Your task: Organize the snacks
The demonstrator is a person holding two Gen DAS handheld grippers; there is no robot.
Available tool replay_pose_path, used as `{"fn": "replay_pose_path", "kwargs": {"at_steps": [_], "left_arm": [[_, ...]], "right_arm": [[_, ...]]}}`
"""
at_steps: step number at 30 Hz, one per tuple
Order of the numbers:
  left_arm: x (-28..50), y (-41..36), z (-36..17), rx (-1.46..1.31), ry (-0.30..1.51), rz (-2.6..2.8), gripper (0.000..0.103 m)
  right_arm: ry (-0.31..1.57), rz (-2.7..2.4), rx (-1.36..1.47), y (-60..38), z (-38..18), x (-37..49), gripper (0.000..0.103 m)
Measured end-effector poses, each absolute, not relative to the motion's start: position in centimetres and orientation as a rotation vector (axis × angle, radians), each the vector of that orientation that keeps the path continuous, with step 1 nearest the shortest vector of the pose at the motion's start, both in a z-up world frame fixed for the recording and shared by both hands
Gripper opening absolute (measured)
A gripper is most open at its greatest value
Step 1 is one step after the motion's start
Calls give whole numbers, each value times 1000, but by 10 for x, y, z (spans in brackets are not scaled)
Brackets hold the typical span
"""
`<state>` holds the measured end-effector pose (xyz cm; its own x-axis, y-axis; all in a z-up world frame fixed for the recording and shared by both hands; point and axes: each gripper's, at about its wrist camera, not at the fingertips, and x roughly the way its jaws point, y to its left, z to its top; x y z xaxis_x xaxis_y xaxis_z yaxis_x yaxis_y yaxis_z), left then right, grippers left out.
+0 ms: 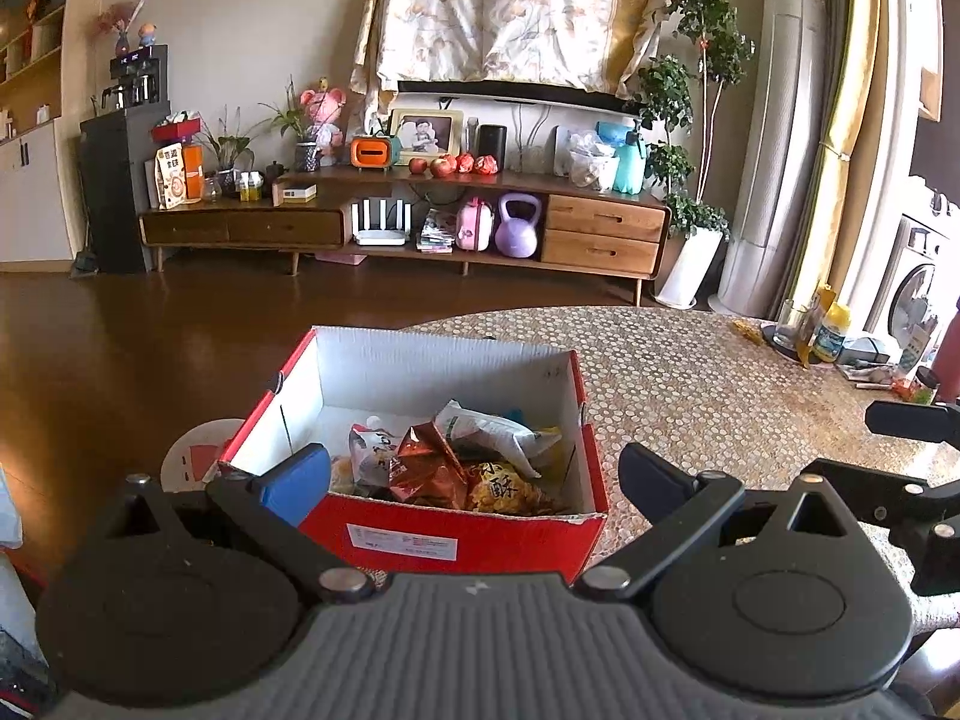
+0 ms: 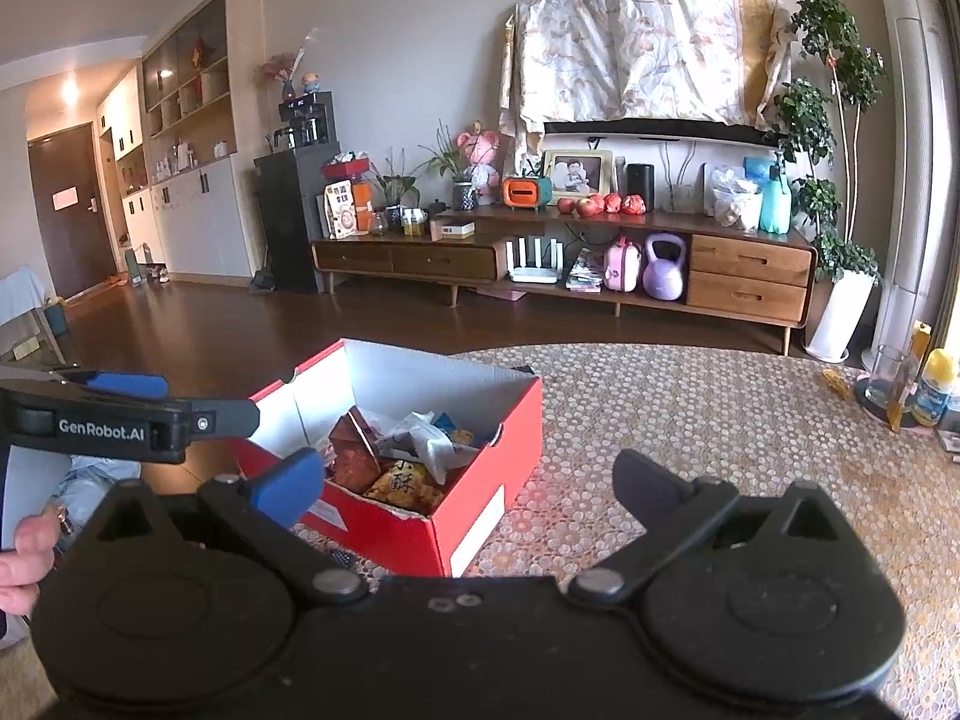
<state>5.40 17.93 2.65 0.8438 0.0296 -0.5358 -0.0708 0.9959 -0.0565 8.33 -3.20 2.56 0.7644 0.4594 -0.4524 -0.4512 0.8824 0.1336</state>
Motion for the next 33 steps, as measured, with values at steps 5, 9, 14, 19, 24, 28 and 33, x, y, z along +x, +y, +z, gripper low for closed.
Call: {"fn": "replay_pose_path", "kwargs": {"at_steps": [5, 9, 14, 19, 24, 28, 33], "left_arm": [[55, 179, 27, -72, 569, 55, 103], [56, 179, 27, -73, 567, 51, 103], [56, 180, 25, -72, 565, 52, 103], [55, 181, 24, -70, 565, 62, 103], [52, 182, 25, -64, 563, 74, 103], [50, 186, 26, -67, 561, 90, 103], [47, 191, 28, -65, 560, 115, 103]], "right_arm": [[497, 491, 26, -34, 26, 83, 103], [499, 490, 29, -34, 26, 83, 103], [500, 492, 31, -33, 26, 82, 103], [505, 487, 38, -33, 24, 83, 103], [515, 491, 42, -29, 23, 84, 103], [517, 501, 43, -26, 23, 86, 103], [523, 515, 50, -20, 24, 88, 103]]}}
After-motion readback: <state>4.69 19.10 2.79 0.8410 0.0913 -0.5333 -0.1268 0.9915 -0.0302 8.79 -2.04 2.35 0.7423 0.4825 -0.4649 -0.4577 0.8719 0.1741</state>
